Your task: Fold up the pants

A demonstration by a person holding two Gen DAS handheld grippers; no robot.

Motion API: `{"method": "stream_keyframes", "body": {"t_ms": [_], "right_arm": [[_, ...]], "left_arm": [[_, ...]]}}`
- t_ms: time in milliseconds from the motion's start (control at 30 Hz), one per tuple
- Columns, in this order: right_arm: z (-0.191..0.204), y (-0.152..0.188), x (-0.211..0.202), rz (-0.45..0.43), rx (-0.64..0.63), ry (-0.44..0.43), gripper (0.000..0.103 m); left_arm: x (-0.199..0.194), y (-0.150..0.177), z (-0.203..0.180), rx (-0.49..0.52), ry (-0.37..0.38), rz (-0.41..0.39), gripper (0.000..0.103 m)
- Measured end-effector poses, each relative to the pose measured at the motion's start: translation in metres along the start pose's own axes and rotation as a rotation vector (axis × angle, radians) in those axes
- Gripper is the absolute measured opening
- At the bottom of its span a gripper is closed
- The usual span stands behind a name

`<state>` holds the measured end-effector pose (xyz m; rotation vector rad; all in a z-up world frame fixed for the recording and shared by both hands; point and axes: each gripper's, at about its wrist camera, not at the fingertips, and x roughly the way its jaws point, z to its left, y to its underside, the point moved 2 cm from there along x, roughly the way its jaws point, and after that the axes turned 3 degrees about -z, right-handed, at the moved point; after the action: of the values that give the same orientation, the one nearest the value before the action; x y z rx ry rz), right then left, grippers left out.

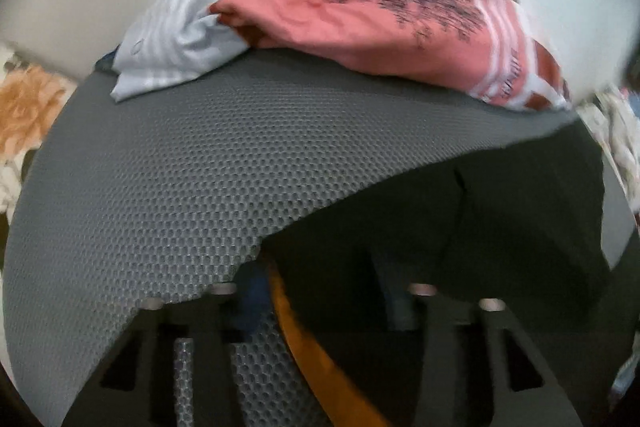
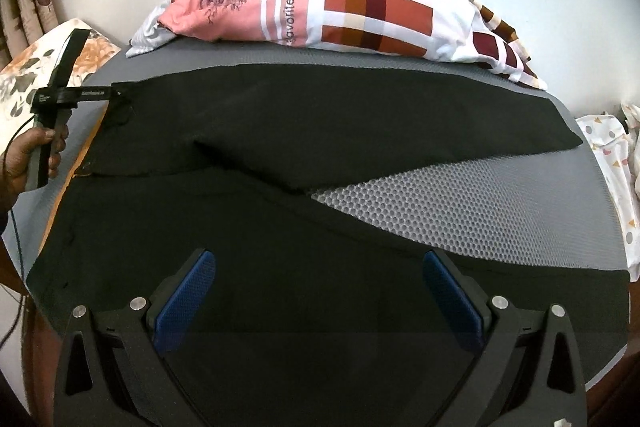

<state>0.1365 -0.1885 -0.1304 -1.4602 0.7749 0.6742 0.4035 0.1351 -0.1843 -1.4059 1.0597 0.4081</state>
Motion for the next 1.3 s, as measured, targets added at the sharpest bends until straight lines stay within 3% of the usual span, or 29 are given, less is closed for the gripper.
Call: {"method": "stream_keyframes", "body": {"t_ms": [67, 100, 233, 333, 567, 733, 933, 1033, 1133, 1200, 1300], "right_arm": [[0.002, -0.002, 0.002, 0.002, 0.002, -0.004, 0.103], [0.001, -0.003, 0.004, 0.006, 0.004, -0.01, 0.103], [-0.006, -0.013, 0.007, 0.013, 0.049, -0.082, 0.103], [-0.023, -0.028, 0.006, -0.016, 0.131, -0.188, 0.103], [-0.051, -0.075, 0.011, -0.035, 0.305, -0.428, 0.096], [-0.067, -0.096, 0.038, 0.041, 0.484, -0.623, 0.095], [-0.1, -0.101, 0.091, 0.139, 0.673, -0.659, 0.094], [-0.111, -0.103, 0.114, 0.168, 0.717, -0.63, 0.083], [-0.119, -0.099, 0.138, 0.232, 0.744, -0.609, 0.044], [-0.122, -0.097, 0.149, 0.26, 0.743, -0.598, 0.012], [-0.126, -0.094, 0.131, 0.195, 0.708, -0.576, 0.008]], "left_arm": [[-0.005, 0.0, -0.001, -0.019, -0.039, -0.017, 0.014], [-0.008, 0.0, -0.002, -0.024, -0.046, -0.025, 0.011], [-0.046, 0.001, -0.025, 0.022, -0.08, -0.137, 0.009], [-0.083, 0.011, -0.054, 0.062, -0.044, -0.206, 0.009], [-0.167, 0.066, -0.125, 0.187, -0.003, -0.342, 0.009], [-0.201, 0.12, -0.162, 0.215, 0.022, -0.36, 0.009], [-0.213, 0.165, -0.177, 0.14, 0.066, -0.321, 0.01], [-0.212, 0.179, -0.176, 0.104, 0.071, -0.297, 0.01], [-0.21, 0.184, -0.174, 0.091, 0.076, -0.286, 0.01], [-0.21, 0.185, -0.171, 0.094, 0.068, -0.277, 0.011], [-0.206, 0.185, -0.167, 0.091, 0.045, -0.258, 0.011]]}}
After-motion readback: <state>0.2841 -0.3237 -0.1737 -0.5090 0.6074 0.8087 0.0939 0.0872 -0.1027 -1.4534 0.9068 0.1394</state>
